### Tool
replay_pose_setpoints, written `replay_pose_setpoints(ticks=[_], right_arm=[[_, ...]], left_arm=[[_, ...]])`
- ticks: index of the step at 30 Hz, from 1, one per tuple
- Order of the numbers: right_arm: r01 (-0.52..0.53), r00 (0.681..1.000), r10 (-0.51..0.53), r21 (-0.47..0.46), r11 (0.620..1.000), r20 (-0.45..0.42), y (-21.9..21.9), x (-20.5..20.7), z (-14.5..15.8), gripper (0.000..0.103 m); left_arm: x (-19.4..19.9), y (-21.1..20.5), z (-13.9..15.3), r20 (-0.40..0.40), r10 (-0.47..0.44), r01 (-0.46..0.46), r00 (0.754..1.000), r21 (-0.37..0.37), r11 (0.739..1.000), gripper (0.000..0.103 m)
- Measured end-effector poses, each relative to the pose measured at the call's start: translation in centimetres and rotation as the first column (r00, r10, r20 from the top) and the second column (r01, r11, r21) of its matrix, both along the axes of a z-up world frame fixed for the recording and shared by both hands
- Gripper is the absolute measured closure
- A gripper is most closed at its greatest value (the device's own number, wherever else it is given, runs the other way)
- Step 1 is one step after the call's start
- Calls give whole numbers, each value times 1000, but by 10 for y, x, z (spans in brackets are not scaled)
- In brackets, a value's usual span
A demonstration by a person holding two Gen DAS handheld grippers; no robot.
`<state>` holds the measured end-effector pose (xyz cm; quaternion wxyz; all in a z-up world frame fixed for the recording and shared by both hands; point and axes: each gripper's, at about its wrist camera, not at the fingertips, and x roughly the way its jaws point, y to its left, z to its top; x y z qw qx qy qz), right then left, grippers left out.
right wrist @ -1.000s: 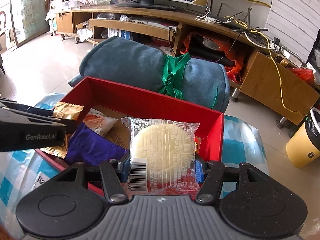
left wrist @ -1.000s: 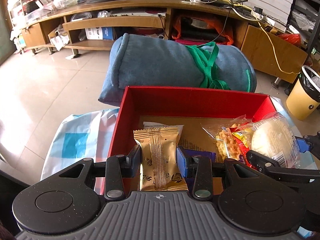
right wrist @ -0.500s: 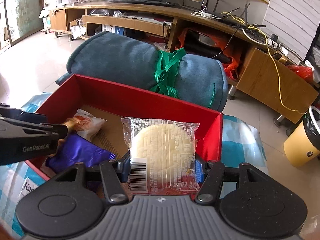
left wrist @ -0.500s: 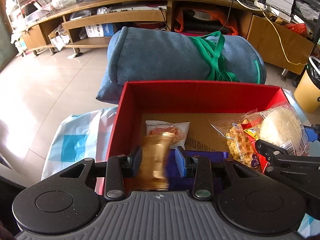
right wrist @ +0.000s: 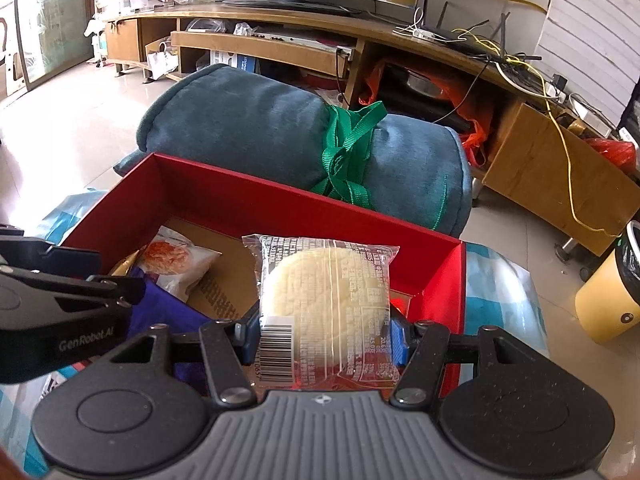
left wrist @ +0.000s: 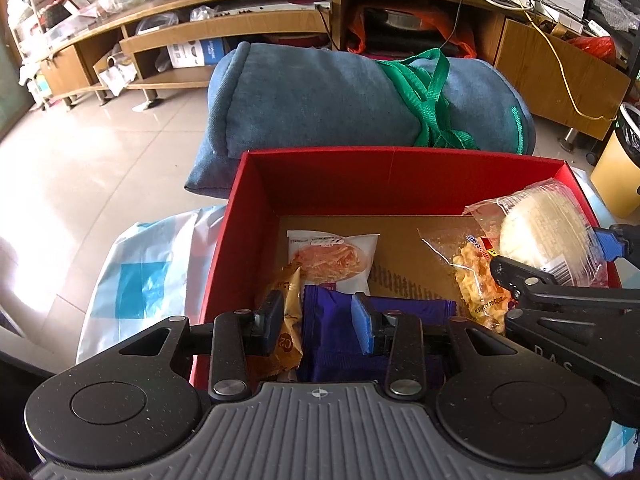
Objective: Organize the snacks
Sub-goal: 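Open left tool releasing gold packet while right tool releases bread bun in box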
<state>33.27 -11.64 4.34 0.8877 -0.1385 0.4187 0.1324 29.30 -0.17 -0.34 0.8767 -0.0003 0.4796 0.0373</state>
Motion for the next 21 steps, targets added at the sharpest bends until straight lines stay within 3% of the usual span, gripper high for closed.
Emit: replay_pose_setpoints(ticks=[7,15,21], right_arm=[[-14,1000,13,19,1000,13,5,4,0,49],[-14,998,10,66,998,57,4,2,12,42],[-4,997,-1,72,997,75,1,-1,20,41]], left_arm=[[1,1,-1,-2,8,-8,1000,7,1000,56],[-1,4,2,11,12,-12,1000,8,1000,43],[-2,7,6,22,15,-15,1000,1,1000,39]])
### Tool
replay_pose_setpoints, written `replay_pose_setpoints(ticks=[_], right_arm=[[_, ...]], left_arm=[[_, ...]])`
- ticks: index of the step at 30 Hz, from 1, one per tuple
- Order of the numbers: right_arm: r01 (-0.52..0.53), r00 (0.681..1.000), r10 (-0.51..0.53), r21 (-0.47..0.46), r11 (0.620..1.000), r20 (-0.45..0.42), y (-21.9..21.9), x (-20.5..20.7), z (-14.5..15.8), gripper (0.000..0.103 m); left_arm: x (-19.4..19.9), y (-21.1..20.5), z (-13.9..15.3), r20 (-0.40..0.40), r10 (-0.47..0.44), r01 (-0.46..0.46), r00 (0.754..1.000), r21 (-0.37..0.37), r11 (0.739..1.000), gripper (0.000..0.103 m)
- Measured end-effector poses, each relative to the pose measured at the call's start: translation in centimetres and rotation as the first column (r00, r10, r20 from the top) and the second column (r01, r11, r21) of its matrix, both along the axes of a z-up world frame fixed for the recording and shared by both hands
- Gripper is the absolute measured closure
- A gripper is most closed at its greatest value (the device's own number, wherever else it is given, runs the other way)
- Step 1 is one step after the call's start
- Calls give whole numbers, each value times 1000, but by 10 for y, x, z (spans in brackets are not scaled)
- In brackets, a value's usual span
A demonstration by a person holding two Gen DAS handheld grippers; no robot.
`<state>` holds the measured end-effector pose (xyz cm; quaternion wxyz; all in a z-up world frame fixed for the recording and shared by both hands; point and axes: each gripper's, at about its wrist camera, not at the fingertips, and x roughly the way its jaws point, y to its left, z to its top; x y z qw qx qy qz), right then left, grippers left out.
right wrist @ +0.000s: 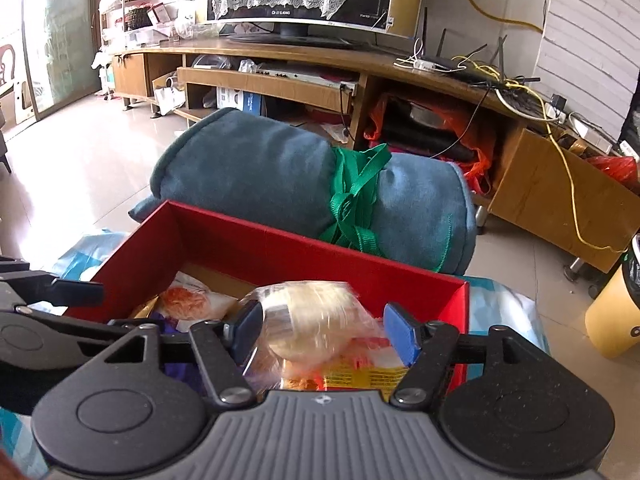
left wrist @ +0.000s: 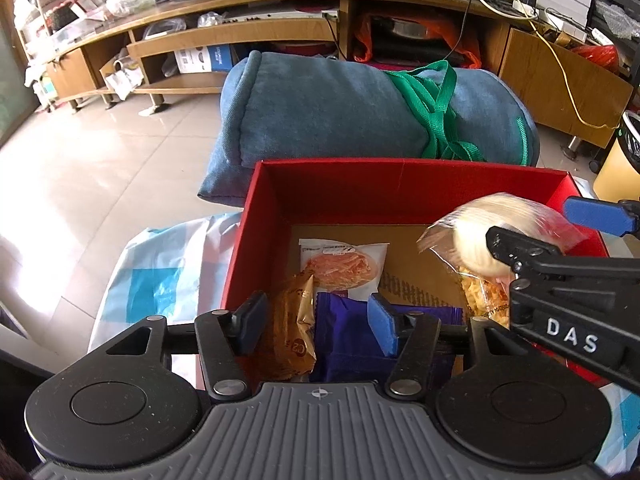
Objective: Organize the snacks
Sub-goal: 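Open left tool releasing gold packet while right tool releases bread bun in box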
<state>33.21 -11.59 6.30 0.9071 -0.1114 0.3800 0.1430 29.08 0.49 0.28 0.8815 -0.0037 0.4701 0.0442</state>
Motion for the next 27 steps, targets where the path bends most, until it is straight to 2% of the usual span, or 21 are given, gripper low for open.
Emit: replay_pose_setpoints(ticks=[14,27], right_arm=[[24,1000,-24,13,1000,18,-10,-10,18,41],[14,999,-15,-17,1000,-38,-13,-46,15,41]], left_arm=[[-8,1,8,20,-11,11,1000,-18,1000,34],[-38,3,10,3,-75,75,997,-16,997,30]])
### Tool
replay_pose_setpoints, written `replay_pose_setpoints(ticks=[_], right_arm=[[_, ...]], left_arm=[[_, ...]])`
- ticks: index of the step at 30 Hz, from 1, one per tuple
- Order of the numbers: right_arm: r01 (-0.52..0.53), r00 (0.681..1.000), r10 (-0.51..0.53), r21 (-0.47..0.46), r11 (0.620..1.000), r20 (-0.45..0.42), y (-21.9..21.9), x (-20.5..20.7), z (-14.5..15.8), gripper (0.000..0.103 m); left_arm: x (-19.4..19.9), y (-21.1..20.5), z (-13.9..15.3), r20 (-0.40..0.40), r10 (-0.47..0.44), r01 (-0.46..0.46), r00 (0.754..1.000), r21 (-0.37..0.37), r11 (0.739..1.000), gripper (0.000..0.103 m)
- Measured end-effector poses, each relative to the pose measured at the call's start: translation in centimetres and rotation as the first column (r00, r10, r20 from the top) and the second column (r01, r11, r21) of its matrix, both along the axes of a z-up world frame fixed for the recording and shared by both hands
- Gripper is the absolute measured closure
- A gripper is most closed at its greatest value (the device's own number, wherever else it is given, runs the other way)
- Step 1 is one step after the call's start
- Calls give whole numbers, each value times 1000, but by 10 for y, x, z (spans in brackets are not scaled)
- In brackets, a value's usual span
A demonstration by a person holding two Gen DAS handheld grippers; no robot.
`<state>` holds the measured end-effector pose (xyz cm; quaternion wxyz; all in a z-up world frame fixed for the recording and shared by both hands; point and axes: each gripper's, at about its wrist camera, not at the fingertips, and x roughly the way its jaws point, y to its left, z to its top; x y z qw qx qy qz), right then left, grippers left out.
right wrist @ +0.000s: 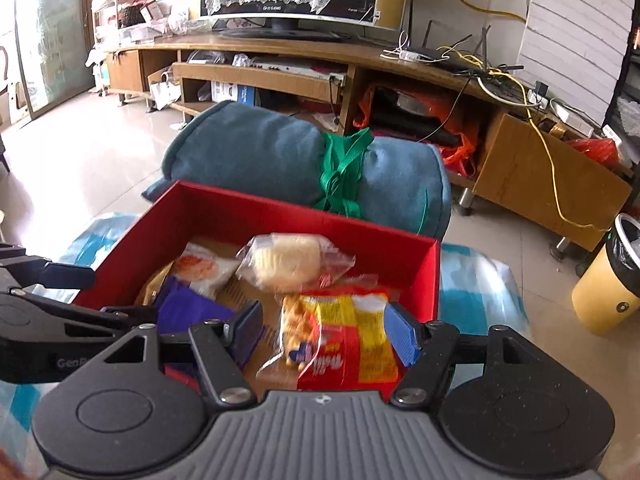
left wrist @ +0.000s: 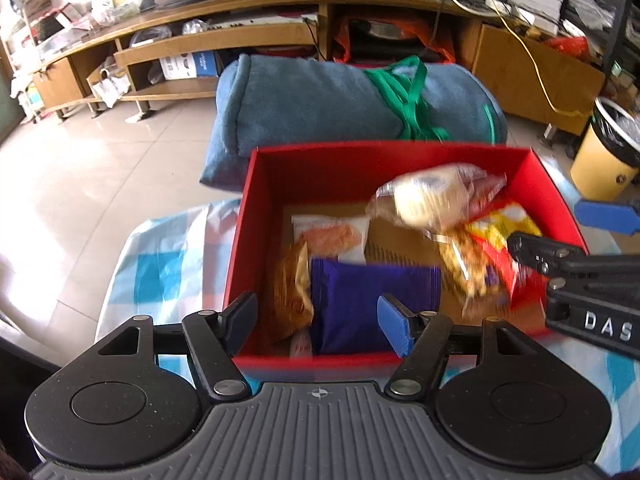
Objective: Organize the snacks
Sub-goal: 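Open left tool releasing gold packet while right tool releases bread bun in box, then grasp sausage pack with left tool while right tool grasps brown-white snack pouch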
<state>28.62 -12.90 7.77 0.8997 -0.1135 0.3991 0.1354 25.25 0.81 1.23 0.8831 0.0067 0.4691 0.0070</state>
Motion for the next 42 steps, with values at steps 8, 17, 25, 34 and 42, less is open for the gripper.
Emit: replay_pose_setpoints(ticks=[8,17,25,34,42], right_arm=[[-36,999,37,2,999,-31,3,-25,-2,41],[-38,995,39,11,999,-87,1,-57,-9,41],[1,990,0,4,1000,-144,-13,-87,-20,41],[30,988,-26,24,999,-149,-29,-109,-15,41],[31,989,-24,44,999,-144,-37,-115,-11,41]], left_arm=[[-30,14,-5,-34,-89,86,995,-75,993,28],[-50,12,-19,-72,-219,211,973,-106,972,28],[-75,3,-34,-139,-251,232,958,-137,963,28],[-94,-19,-52,-224,-241,199,944,-194,961,27],[-92,-39,-64,-244,-192,163,951,-132,978,24]])
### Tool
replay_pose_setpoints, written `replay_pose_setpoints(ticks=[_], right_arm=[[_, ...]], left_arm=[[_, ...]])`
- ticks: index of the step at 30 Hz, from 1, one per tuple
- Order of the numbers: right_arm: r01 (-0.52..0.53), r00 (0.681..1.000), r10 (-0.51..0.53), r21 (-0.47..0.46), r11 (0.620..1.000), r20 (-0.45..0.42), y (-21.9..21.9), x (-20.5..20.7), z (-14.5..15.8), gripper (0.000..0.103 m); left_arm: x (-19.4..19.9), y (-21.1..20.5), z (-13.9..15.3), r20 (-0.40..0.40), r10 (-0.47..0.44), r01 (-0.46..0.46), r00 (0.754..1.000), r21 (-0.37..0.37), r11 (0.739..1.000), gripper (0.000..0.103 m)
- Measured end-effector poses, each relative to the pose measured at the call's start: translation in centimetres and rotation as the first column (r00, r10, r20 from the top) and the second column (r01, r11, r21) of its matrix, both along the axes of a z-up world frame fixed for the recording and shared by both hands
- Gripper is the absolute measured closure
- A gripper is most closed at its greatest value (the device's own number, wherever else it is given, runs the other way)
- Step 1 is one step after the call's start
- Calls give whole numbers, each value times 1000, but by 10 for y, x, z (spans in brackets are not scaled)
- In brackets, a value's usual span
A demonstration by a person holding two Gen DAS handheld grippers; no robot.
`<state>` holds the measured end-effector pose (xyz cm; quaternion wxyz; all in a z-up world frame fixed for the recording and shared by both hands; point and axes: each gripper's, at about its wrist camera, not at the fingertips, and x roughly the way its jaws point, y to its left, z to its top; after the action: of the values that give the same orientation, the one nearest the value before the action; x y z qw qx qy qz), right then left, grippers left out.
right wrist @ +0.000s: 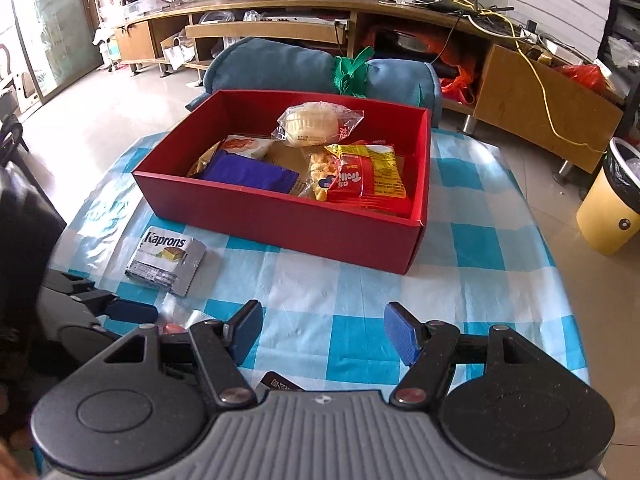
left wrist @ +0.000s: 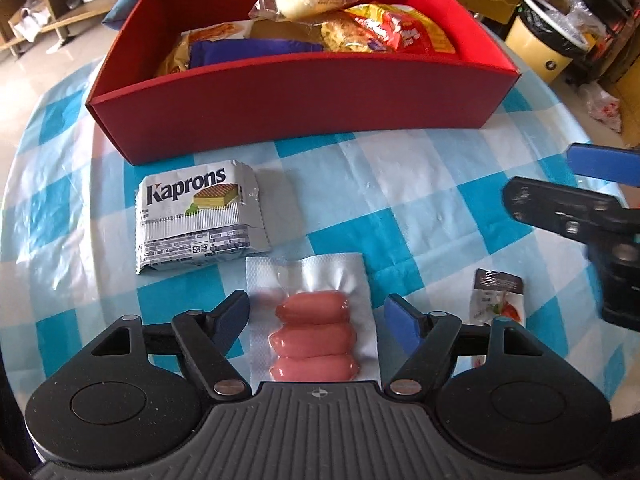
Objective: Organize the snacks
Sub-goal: 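Grasp sausage pack with left tool while right tool grasps brown-white snack pouch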
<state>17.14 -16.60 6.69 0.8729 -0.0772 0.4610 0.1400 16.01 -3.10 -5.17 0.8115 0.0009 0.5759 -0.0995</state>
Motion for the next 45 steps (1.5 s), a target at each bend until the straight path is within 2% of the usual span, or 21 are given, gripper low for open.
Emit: replay_pose_setpoints(ticks=[3,9,18,26,29,33,37,39,42,45], right_arm=[[-2,1000,2,2,1000,-2,-1,-1,0,41],[-10,1000,10,-12,1000,-18,0,-5,-4,41],[-9,997,8,-15,1000,-77,4,-20,-19,41],[60,987,-56,22,998,-151,-3,-24,-31,41],[82,981,-79,12,997,-175,-3,-25,-39,40],[116,968,-101,53,992,-230,-5,-22,-50,40],[95,964,-89,13,995,-252,7,-21,-64,37],[67,970,-69,-17,998,-234,15,-23,-65,33],[47,973,-52,-29,998,-223,18,-25,-65,33],[14,977,-25,-57,998,-214,21,-27,-64,39]], left_arm=[[-1,-2,0,9,5,-5,1000,22,1000,29],[-6,10,3,15,26,-27,1000,27,999,30],[-18,48,10,20,101,-101,995,-23,995,31],[-18,74,11,22,185,-184,983,-42,982,31],[-19,75,14,36,187,-185,982,-46,982,31],[-18,76,17,50,187,-185,981,-48,982,31],[-19,73,14,43,177,-175,983,-41,984,31],[-20,71,12,39,166,-165,985,-35,986,31],[-20,70,10,33,157,-156,987,-32,987,31],[-20,67,8,27,148,-147,989,-28,989,31]])
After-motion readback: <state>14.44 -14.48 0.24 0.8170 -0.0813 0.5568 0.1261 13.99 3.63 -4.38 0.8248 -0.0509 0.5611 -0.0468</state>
